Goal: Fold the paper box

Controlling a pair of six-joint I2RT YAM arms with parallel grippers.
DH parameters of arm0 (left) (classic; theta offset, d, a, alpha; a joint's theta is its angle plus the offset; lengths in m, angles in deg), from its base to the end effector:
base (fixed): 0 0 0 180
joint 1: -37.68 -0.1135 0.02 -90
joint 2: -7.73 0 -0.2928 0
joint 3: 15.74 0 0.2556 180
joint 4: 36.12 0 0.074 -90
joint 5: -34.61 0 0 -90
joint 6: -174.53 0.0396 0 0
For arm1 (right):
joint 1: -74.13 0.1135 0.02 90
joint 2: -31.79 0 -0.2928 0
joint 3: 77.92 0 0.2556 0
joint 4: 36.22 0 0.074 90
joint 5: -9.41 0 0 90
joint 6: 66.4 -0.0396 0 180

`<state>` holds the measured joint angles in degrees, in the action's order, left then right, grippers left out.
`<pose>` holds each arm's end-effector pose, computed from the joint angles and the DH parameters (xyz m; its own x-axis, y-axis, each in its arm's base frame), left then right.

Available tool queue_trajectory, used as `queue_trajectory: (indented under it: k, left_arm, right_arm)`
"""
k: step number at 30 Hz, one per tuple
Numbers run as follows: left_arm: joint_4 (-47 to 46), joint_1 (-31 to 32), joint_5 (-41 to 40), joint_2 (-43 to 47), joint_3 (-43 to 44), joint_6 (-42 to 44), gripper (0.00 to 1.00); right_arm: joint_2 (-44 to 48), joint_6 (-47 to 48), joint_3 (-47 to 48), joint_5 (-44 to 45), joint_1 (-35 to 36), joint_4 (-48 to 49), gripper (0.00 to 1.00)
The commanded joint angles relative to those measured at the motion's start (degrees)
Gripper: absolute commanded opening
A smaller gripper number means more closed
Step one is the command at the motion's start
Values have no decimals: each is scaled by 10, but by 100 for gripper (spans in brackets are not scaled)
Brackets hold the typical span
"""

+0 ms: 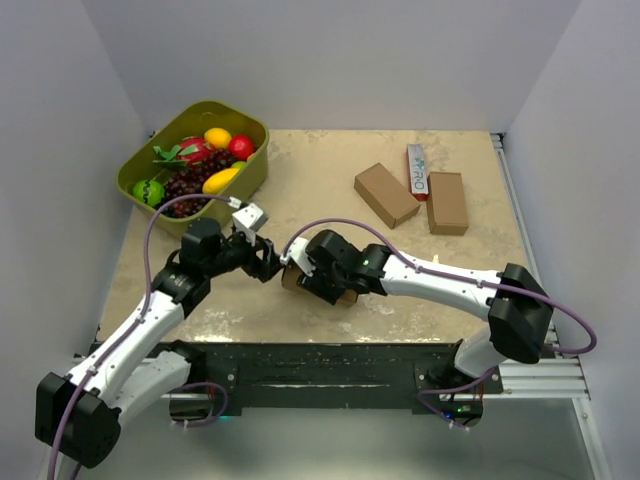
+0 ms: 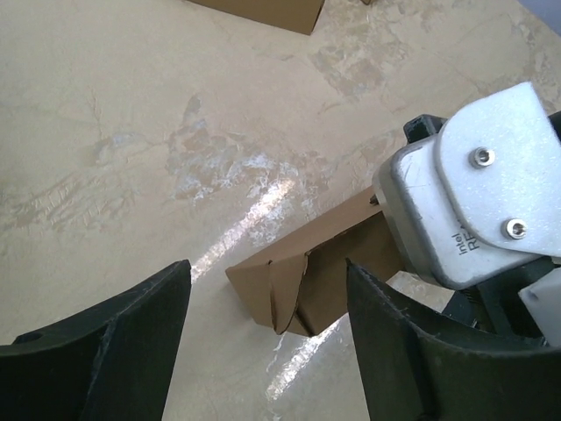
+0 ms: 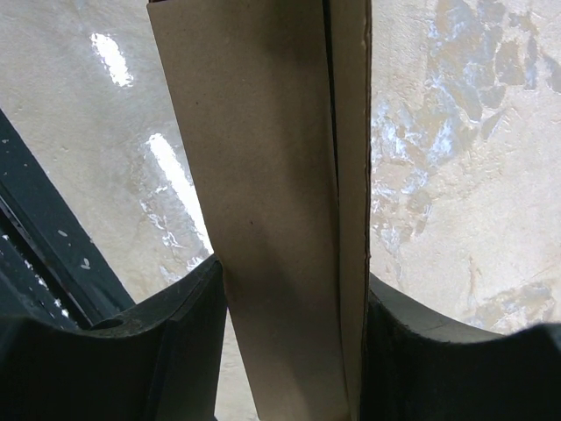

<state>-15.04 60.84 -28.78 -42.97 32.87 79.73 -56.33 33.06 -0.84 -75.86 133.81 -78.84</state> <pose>0.1682 -0.0913 0.2877 -0.4216 0.0990 -0.9014 0.6974 0.6707 -0.2525 0.1687 0.2819 0.2658 -0.2638 -0.7755 -0.5736 -0.8911 0.4236 -0.1629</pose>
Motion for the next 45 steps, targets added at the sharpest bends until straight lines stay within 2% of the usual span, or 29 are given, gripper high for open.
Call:
queue_trajectory:
  k: [1,4,7,8,14,19,21,24,28,33,37,45]
  left_arm:
    - [5,18,-30,-25,8,19,73]
    - [8,28,-36,-48,15,20,65]
    - [1,32,-33,-55,17,16,54]
    - [1,34,-31,-56,18,15,48]
    - [6,53,-52,-63,20,-4,30]
    - [29,70,-115,-45,24,-24,28]
    - [33,71,-135,-34,21,-36,31]
    - [24,72,-132,-18,11,-48,31]
    - [26,77,-123,-37,16,-56,20]
    - [14,83,-123,-48,15,-70,18]
    - [14,93,-131,-49,14,-80,8]
    - [-2,110,-147,-50,-2,-128,0]
  right_arm:
    - [10,4,12,-16,-4,16,44]
    - [8,4,9,-17,-5,20,44]
    - [6,4,10,-13,-5,24,43]
    - [4,3,9,-10,-5,27,43]
    - [-8,0,12,16,-6,28,42]
    - [-13,-2,14,23,-6,26,42]
    - [-13,-2,14,22,-6,26,42]
    - [-14,-2,14,19,-5,26,42]
    - [-14,-2,15,19,-6,25,41]
    - [-14,-3,14,18,-5,24,41]
    - [-15,-3,14,18,-5,26,41]
    - [-24,-3,15,25,-5,26,40]
